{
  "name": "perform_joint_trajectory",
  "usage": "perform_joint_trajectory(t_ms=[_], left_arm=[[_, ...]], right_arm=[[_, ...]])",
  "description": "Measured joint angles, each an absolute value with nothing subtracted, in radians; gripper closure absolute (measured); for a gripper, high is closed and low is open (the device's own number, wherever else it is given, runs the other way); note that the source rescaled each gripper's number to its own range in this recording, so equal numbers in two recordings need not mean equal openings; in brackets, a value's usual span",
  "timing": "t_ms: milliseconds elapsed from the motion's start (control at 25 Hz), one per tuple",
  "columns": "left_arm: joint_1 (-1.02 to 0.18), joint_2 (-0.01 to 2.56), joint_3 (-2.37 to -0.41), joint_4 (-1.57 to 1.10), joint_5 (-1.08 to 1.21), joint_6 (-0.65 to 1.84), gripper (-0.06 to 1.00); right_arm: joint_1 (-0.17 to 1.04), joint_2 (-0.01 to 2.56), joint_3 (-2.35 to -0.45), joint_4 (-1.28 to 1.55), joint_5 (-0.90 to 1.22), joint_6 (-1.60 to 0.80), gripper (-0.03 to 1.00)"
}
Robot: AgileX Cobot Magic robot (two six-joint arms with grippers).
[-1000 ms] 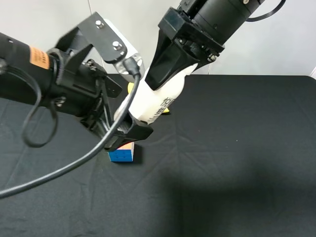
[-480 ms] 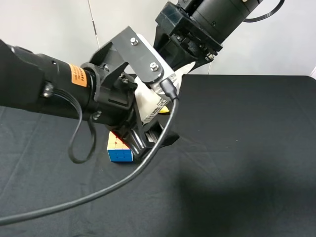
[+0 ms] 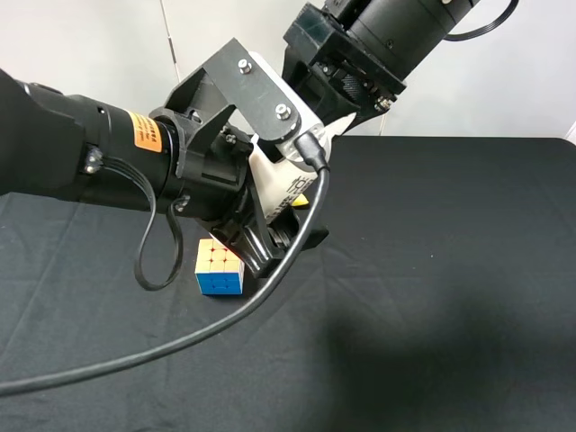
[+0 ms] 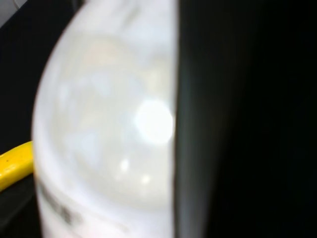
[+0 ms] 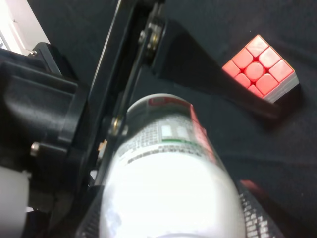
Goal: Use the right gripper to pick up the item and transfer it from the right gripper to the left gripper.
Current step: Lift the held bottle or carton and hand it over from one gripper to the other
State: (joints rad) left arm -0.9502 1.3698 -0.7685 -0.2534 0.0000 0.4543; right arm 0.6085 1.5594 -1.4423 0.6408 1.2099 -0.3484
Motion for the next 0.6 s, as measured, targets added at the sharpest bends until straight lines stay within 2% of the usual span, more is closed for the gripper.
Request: perform_joint_trajectory(t_ms=[40, 80, 120, 160, 200, 600], left_arm=[[-0.950, 1.370, -0.769, -0.253, 0.000, 0.454, 0.32], [-0.950, 1.370, -0.769, -0.253, 0.000, 0.454, 0.45], [-0.950, 1.370, -0.769, -0.253, 0.000, 0.454, 0.90], [-0.950, 1.370, -0.769, -0.251, 0.000, 0.456, 0.94], [-0.950, 1.370, -0.769, -0.251, 0.000, 0.456, 0.91], [-0.950, 1.370, -0.769, -0.251, 0.000, 0.460, 0.91]], right_arm=[[0.609, 1.559, -1.442, 0.641, 1.210, -0.348, 0.91], [0.609, 1.559, -1.442, 0.641, 1.211, -0.348, 0.91], [0.609, 1.559, -1.442, 0.639, 1.211, -0.348, 0.91], [0.609, 1.559, -1.442, 0.638, 1.213, -0.347, 0.91], [0.609, 1.559, -1.441, 0.638, 1.213, -0.346, 0.91], [0.609, 1.559, -1.441, 0.637, 1.211, -0.345, 0.91]])
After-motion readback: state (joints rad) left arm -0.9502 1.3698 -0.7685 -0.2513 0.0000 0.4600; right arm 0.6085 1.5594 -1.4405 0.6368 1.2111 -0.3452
